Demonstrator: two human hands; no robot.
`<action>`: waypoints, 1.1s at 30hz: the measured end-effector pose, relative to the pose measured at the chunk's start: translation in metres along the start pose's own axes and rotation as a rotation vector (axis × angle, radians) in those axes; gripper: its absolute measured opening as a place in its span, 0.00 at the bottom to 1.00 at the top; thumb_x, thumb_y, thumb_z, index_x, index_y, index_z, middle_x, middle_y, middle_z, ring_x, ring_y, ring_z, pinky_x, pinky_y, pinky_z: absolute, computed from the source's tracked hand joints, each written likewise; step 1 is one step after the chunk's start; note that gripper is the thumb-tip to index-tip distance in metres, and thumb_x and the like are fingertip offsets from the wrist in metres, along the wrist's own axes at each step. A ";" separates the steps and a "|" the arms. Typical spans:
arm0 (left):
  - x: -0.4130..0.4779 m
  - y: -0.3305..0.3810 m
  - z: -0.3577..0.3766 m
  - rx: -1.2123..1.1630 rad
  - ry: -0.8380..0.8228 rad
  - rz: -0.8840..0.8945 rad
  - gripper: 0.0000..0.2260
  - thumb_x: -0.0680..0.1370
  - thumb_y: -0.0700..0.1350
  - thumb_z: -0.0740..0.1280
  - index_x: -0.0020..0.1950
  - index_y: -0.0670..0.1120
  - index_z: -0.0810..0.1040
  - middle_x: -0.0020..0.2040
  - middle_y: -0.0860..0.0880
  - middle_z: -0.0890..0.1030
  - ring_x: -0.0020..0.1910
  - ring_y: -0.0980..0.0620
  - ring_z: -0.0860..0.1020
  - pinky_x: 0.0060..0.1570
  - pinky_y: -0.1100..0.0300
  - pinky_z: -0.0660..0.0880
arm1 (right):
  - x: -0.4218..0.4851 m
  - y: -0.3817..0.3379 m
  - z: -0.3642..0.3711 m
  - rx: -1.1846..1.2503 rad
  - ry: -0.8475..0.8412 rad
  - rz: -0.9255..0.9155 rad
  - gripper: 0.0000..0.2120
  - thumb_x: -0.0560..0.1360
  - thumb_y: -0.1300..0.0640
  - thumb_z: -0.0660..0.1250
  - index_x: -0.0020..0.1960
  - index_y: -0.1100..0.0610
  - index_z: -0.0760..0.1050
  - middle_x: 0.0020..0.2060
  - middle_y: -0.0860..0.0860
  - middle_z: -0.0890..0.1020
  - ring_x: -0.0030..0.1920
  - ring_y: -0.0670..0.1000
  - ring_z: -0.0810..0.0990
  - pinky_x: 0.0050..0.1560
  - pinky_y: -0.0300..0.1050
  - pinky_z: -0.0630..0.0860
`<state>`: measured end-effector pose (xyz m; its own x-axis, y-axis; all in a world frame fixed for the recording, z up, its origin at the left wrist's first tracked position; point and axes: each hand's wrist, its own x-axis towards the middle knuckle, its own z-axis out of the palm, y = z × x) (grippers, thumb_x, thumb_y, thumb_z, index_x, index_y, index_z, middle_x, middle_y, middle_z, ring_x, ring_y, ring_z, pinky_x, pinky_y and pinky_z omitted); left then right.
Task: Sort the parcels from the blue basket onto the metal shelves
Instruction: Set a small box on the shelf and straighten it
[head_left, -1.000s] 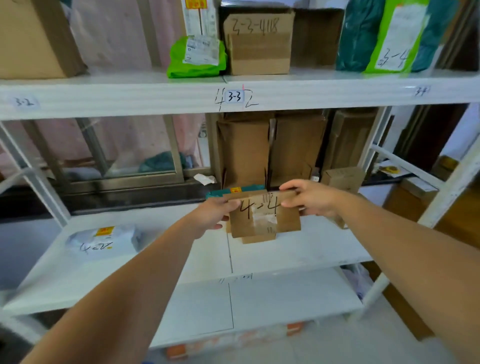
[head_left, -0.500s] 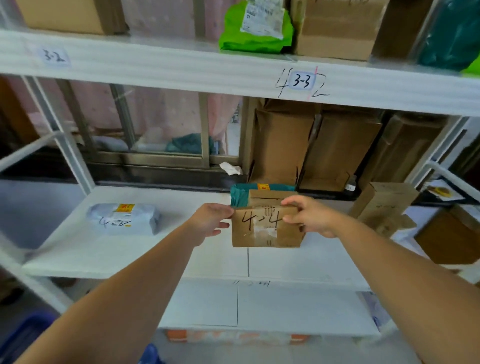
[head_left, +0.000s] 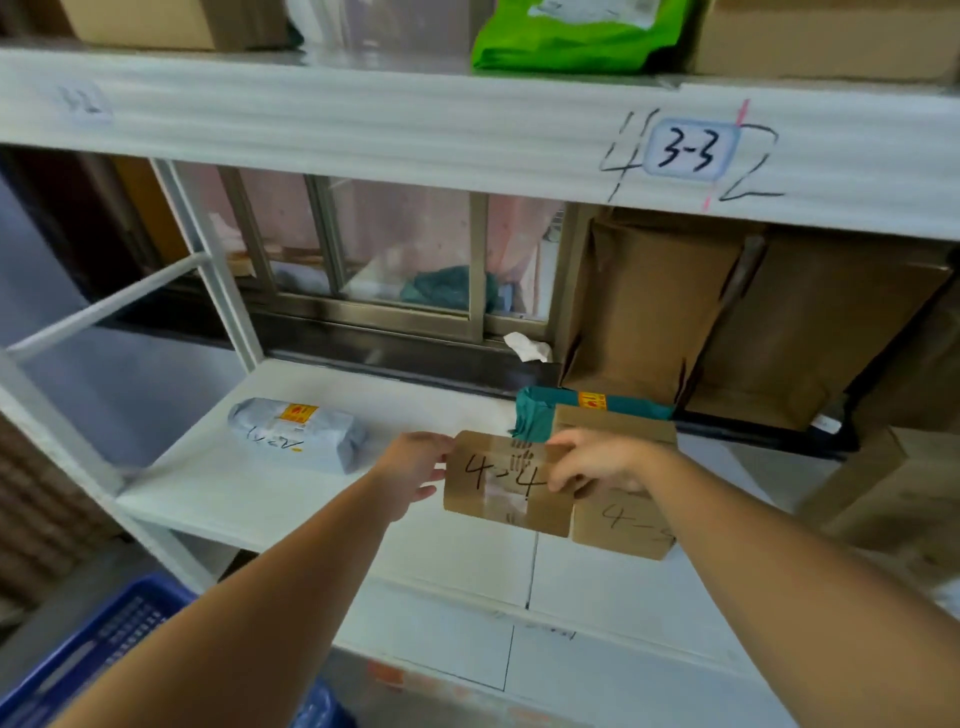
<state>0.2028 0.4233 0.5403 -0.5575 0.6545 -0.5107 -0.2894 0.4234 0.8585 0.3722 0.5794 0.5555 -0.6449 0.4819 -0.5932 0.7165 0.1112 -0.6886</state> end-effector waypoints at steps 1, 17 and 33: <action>0.000 0.000 0.004 0.005 0.010 0.007 0.08 0.80 0.42 0.63 0.57 0.42 0.76 0.56 0.44 0.78 0.56 0.44 0.75 0.55 0.54 0.70 | 0.001 0.003 0.001 0.007 -0.009 0.015 0.27 0.73 0.67 0.68 0.68 0.54 0.66 0.53 0.53 0.78 0.51 0.51 0.79 0.46 0.43 0.78; -0.048 -0.023 0.149 0.067 -0.416 -0.009 0.08 0.78 0.43 0.66 0.57 0.47 0.74 0.53 0.46 0.78 0.54 0.46 0.77 0.52 0.52 0.74 | -0.121 0.128 -0.052 0.079 0.253 0.165 0.25 0.72 0.67 0.68 0.63 0.47 0.69 0.55 0.48 0.76 0.54 0.48 0.76 0.52 0.44 0.77; -0.103 -0.086 0.408 0.233 -0.399 -0.159 0.04 0.79 0.43 0.64 0.44 0.48 0.73 0.50 0.48 0.76 0.48 0.49 0.76 0.59 0.53 0.70 | -0.203 0.353 -0.178 0.475 0.509 0.299 0.25 0.73 0.75 0.55 0.62 0.53 0.72 0.47 0.57 0.77 0.48 0.54 0.78 0.51 0.47 0.76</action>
<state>0.6029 0.5753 0.4998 -0.1652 0.7405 -0.6514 -0.1393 0.6364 0.7587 0.8034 0.6753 0.5070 -0.1557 0.7874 -0.5965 0.5757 -0.4184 -0.7025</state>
